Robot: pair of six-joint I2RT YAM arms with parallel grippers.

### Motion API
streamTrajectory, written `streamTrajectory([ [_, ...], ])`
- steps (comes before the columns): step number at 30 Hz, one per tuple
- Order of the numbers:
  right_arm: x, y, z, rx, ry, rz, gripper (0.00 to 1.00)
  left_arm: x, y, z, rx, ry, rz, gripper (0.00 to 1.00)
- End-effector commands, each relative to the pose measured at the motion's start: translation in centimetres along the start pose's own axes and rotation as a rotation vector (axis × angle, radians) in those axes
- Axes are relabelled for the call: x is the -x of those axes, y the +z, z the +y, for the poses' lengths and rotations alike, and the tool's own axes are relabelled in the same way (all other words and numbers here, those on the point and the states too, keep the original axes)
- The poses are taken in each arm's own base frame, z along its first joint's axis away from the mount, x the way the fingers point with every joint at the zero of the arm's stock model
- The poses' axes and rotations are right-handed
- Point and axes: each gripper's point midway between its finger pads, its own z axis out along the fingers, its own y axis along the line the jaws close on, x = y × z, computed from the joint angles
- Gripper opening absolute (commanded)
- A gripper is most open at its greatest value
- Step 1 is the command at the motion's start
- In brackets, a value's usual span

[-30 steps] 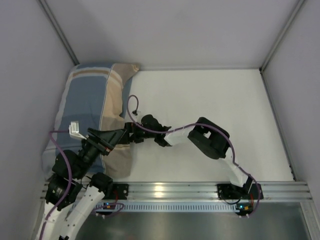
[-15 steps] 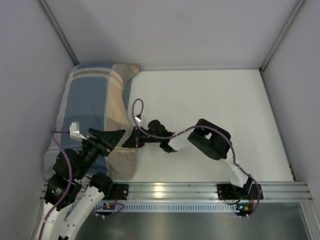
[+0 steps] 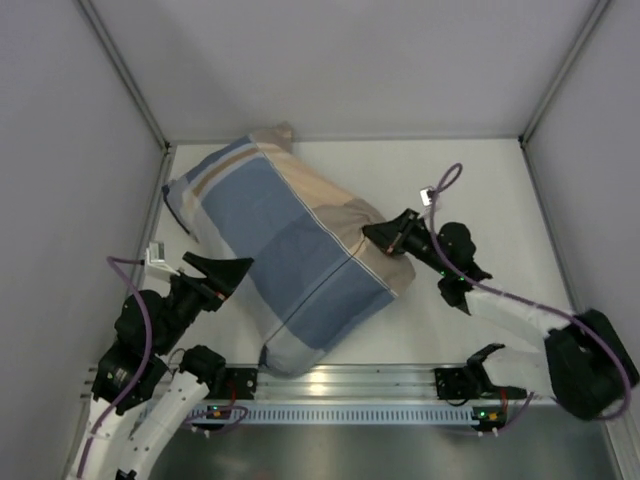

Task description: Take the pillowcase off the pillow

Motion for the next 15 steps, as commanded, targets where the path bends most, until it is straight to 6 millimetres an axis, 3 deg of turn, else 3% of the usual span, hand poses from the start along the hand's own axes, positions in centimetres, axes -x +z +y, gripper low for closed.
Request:
streamTrajectory([
  [1, 6.2, -5.0, 3.0, -0.081, -0.221, -0.167, 0.0, -0.4, 0.8, 0.6, 0.032, 0.014, 0.021, 0.94],
  [3, 8.9, -7.5, 3.5, -0.213, -0.335, -0.209, 0.0, -0.6, 0.9, 0.7, 0.035, 0.017, 0.031, 0.94],
  [4, 10.2, -9.1, 5.8, -0.2, -0.386, -0.252, 0.0, -1.0, 0.8, 0.5, 0.023, 0.017, 0.056, 0.93],
  [7, 13.1, -11.6, 9.6, -0.243, -0.528, -0.273, 0.0, -1.5, 0.9, 0.8, 0.023, 0.015, 0.073, 0.9],
  [8, 14.4, -12.2, 12.0, -0.215, -0.554, -0.298, 0.0, -1.7, 0.9, 0.9, 0.025, 0.013, 0.083, 0.9],
  [12, 13.2, -11.2, 15.7, -0.065, -0.575, -0.196, 0.0, -3.8, 2.3, 3.3, 0.097, -0.022, 0.165, 0.83],
  [13, 12.1, -10.0, 16.9, 0.008, -0.564, -0.161, 0.0, -4.4, 2.6, 4.1, 0.121, -0.034, 0.186, 0.8],
  [15, 10.2, -8.3, 18.2, 0.061, -0.578, -0.093, 0.0, -4.5, 2.7, 4.6, 0.128, -0.037, 0.18, 0.67],
])
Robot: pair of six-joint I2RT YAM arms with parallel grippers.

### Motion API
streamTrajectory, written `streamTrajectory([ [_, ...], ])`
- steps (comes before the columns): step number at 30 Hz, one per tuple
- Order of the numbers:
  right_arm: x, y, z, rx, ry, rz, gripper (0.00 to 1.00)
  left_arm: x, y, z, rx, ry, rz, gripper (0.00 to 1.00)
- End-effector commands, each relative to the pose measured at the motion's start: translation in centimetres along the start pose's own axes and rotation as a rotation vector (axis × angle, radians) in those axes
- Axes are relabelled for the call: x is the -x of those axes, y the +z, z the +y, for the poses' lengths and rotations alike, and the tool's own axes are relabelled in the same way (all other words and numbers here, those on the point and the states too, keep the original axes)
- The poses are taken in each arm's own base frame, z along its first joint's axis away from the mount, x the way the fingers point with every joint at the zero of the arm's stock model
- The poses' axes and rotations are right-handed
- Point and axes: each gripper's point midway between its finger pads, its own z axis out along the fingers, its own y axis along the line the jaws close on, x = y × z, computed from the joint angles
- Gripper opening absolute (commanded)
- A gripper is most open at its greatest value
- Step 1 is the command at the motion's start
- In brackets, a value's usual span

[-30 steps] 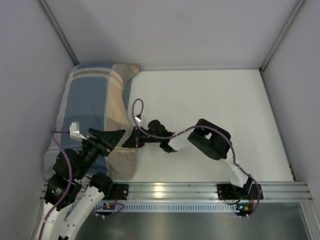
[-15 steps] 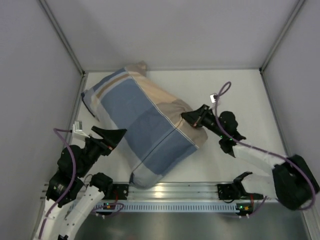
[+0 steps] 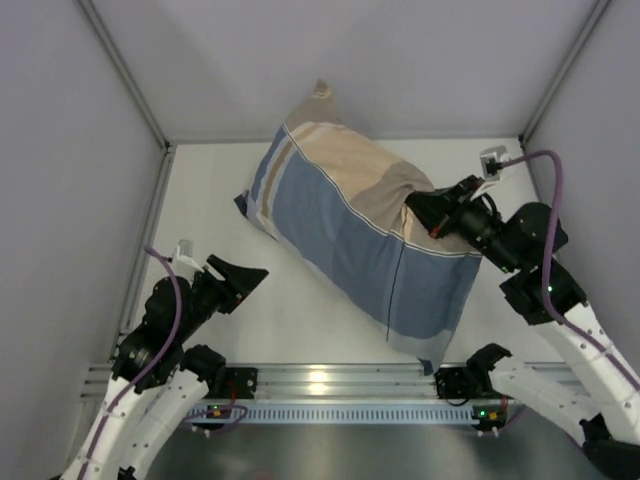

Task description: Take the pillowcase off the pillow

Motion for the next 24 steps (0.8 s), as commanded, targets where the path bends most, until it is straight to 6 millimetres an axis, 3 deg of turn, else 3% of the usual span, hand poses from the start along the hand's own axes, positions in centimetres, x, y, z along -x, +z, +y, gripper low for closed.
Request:
streamTrajectory([
  [1, -5.3, 2.4, 6.7, 0.222, -0.088, 0.192, 0.0, -0.7, 0.4, 0.5, 0.003, -0.008, 0.029, 0.56],
  [2, -5.7, 3.2, 7.6, 0.187, -0.126, 0.185, 0.0, -0.4, -0.1, 0.1, -0.019, -0.002, 0.011, 0.52],
  [3, -8.4, 4.3, 8.8, 0.201, -0.17, 0.244, 0.0, -0.1, -0.3, 0.0, -0.027, 0.01, -0.007, 0.46],
  [4, -10.6, 3.9, 12.1, 0.273, -0.175, 0.281, 0.0, 0.0, -0.7, -0.2, -0.037, 0.016, -0.014, 0.4],
  [5, -12.1, 4.1, 13.2, 0.287, -0.178, 0.304, 0.0, 0.4, -1.8, -1.1, -0.071, 0.017, -0.033, 0.28],
  [6, -15.2, 4.8, 13.9, 0.296, -0.186, 0.363, 0.0, 0.7, -2.4, -1.4, -0.074, 0.015, -0.05, 0.22],
  [7, -17.5, 4.1, 16.0, 0.342, -0.193, 0.401, 0.0, 0.7, -3.2, -1.1, -0.059, 0.014, -0.052, 0.17],
  [8, -19.0, 4.4, 16.4, 0.32, -0.205, 0.404, 0.0, 1.5, -5.0, -2.4, -0.103, 0.021, -0.086, 0.16],
  [9, -22.4, 4.7, 16.6, 0.314, -0.228, 0.467, 0.0, 1.9, -6.0, -2.7, -0.106, 0.028, -0.107, 0.16],
  [11, -25.4, 4.6, 17.3, 0.324, -0.179, 0.482, 0.0, 3.1, -8.0, -1.9, -0.042, 0.034, -0.173, 0.18],
  [12, -27.1, 4.7, 17.0, 0.321, -0.162, 0.501, 0.08, 4.2, -10.1, -3.4, -0.076, 0.044, -0.219, 0.28],
  [13, -27.9, 4.7, 17.0, 0.323, -0.146, 0.508, 0.27, 4.9, -10.9, -3.5, -0.069, 0.043, -0.256, 0.37],
  [15, -28.9, 4.9, 16.1, 0.274, -0.153, 0.521, 0.71, 5.3, -12.0, -3.8, -0.056, 0.047, -0.267, 0.54],
  [16, -28.8, 5.0, 16.2, 0.273, -0.151, 0.519, 0.77, 5.3, -11.9, -3.8, -0.045, 0.05, -0.261, 0.61],
  [19, -27.7, 4.7, 17.4, 0.313, -0.155, 0.51, 0.9, 4.6, -11.0, -3.1, -0.011, 0.04, -0.225, 0.68],
  [20, -26.6, 4.9, 17.9, 0.311, -0.156, 0.493, 0.99, 4.6, -10.7, -2.8, -0.001, 0.035, -0.229, 0.7],
  [24, -23.4, 2.9, 19.7, 0.347, -0.179, 0.46, 0.99, 3.9, -9.0, -0.9, 0.067, 0.027, -0.206, 0.71],
])
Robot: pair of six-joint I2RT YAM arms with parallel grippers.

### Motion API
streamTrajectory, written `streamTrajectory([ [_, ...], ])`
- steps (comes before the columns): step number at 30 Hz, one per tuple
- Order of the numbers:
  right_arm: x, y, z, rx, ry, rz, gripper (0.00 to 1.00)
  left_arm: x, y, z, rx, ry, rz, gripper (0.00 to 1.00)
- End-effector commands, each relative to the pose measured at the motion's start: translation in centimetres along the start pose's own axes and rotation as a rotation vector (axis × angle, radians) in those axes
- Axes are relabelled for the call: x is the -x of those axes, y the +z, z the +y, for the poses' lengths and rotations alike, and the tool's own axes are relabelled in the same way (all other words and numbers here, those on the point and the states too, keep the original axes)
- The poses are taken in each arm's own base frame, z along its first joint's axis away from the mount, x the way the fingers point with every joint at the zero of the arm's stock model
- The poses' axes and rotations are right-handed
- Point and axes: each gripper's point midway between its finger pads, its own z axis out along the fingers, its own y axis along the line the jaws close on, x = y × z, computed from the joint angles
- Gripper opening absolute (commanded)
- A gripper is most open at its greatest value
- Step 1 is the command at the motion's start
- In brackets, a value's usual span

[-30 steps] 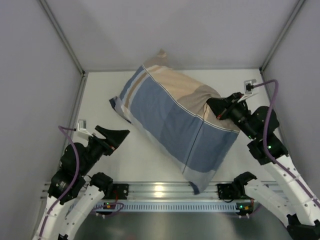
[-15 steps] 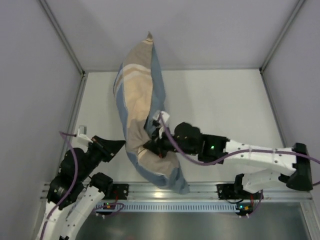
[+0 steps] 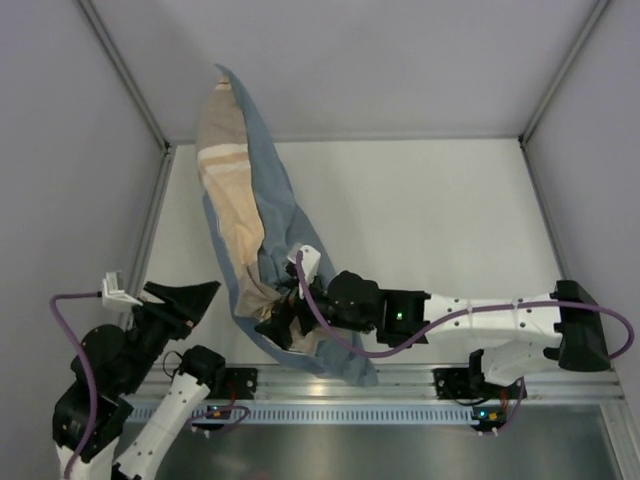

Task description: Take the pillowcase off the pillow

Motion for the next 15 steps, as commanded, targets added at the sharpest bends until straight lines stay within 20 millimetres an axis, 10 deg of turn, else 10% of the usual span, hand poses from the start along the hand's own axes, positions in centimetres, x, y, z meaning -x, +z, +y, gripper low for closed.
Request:
streamTrajectory([
  [1, 2.3, -2.8, 1.2, -0.031, -0.044, -0.027, 1.0, -1.4, 1.6, 2.9, 0.123, 0.007, 0.046, 0.72],
  [8, 0.8, -3.1, 0.5, -0.085, -0.018, 0.0, 1.0, -1.8, 2.3, 4.3, 0.142, -0.01, 0.024, 0.72],
  [15, -9.1, 4.5, 0.5, -0.094, -0.077, 0.277, 0.95, 0.3, -0.5, 1.5, 0.03, -0.02, -0.052, 0.71],
])
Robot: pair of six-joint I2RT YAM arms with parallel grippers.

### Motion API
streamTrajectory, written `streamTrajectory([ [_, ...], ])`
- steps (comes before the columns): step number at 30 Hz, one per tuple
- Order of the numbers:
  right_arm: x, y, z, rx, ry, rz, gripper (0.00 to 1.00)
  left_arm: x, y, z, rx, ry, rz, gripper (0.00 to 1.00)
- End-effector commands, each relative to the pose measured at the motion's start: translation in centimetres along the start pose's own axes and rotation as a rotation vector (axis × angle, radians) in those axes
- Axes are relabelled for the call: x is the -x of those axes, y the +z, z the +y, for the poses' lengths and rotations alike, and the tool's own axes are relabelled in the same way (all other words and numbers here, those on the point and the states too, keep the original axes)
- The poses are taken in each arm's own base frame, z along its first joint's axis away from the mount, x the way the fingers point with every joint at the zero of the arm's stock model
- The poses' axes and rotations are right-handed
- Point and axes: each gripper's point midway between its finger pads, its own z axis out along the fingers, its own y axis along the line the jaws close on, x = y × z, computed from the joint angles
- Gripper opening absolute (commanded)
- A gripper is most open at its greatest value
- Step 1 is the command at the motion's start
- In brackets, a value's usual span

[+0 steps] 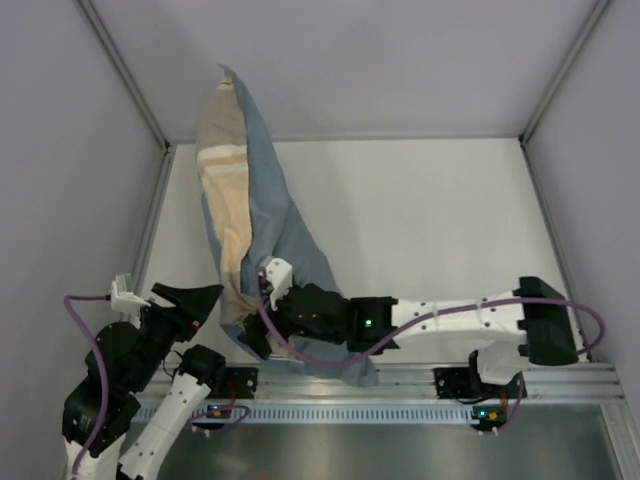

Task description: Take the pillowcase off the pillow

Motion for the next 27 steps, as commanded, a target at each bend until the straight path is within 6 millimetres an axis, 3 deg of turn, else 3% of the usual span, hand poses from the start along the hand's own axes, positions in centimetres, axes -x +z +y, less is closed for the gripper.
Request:
streamTrajectory([
  [1, -7.2, 3.9, 0.5, -0.017, -0.041, 0.212, 0.95, 2.3, -2.8, -2.5, -0.095, -0.009, -0.086, 0.71],
  [3, -8.7, 4.6, 2.3, 0.013, -0.041, 0.215, 0.95, 2.9, -3.6, -3.0, -0.104, -0.002, -0.098, 0.71],
  [6, -8.4, 4.0, 4.4, 0.054, -0.005, 0.178, 0.96, 3.2, -4.4, -4.2, -0.124, 0.011, -0.087, 0.71],
  [7, -8.6, 3.5, 4.0, 0.029, 0.001, 0.174, 0.96, 3.3, -4.4, -4.5, -0.124, 0.013, -0.086, 0.71],
  [8, -7.2, 2.5, 3.8, 0.008, 0.016, 0.134, 0.97, 3.4, -4.5, -4.6, -0.126, 0.012, -0.089, 0.71],
  [10, -7.5, 0.8, 3.7, -0.011, 0.03, 0.12, 0.98, 3.4, -4.3, -4.4, -0.119, 0.013, -0.095, 0.71],
  [11, -5.9, -0.5, 3.9, -0.001, 0.049, 0.084, 0.99, 3.4, -4.1, -4.2, -0.11, 0.016, -0.099, 0.71],
  [12, -5.9, -1.4, 4.1, -0.003, 0.057, 0.08, 0.99, 3.3, -3.9, -4.0, -0.104, 0.017, -0.094, 0.71],
  [13, -6.7, -2.2, 3.1, -0.042, 0.048, 0.108, 0.99, 3.0, -3.5, -3.8, -0.094, 0.018, -0.082, 0.71],
  [14, -5.6, -3.3, 2.1, -0.099, 0.089, 0.082, 0.99, 2.3, -2.6, -3.1, -0.067, 0.009, -0.058, 0.71],
  [17, -5.9, -5.4, -1.5, -0.205, 0.161, 0.087, 0.99, 0.3, -0.5, -1.9, -0.029, 0.011, 0.024, 0.71],
  [18, -7.5, -5.8, -3.6, -0.247, 0.167, 0.109, 0.99, -0.5, 0.0, -2.0, -0.034, 0.015, 0.063, 0.71],
  [20, -7.2, -7.2, -5.5, -0.284, 0.224, 0.072, 1.0, -1.5, 1.4, -1.9, -0.047, 0.035, 0.105, 0.71],
  [21, -8.5, -7.8, -7.1, -0.326, 0.227, 0.078, 1.0, -3.0, 2.0, -2.3, -0.061, 0.046, 0.191, 0.71],
  [23, -7.7, -9.6, -8.5, -0.364, 0.285, 0.017, 0.99, -4.3, 3.1, -2.3, -0.064, 0.086, 0.269, 0.71],
  [25, -8.9, -10.9, -10.5, -0.416, 0.319, 0.001, 0.99, -6.1, 4.3, -1.9, -0.032, 0.11, 0.381, 0.71],
  [26, -8.1, -11.7, -11.1, -0.42, 0.389, -0.042, 0.99, -6.4, 4.6, -1.7, -0.026, 0.145, 0.406, 0.7],
  [27, -9.8, -12.5, -12.6, -0.461, 0.4, -0.02, 0.99, -6.6, 4.9, -1.6, -0.013, 0.157, 0.424, 0.7],
])
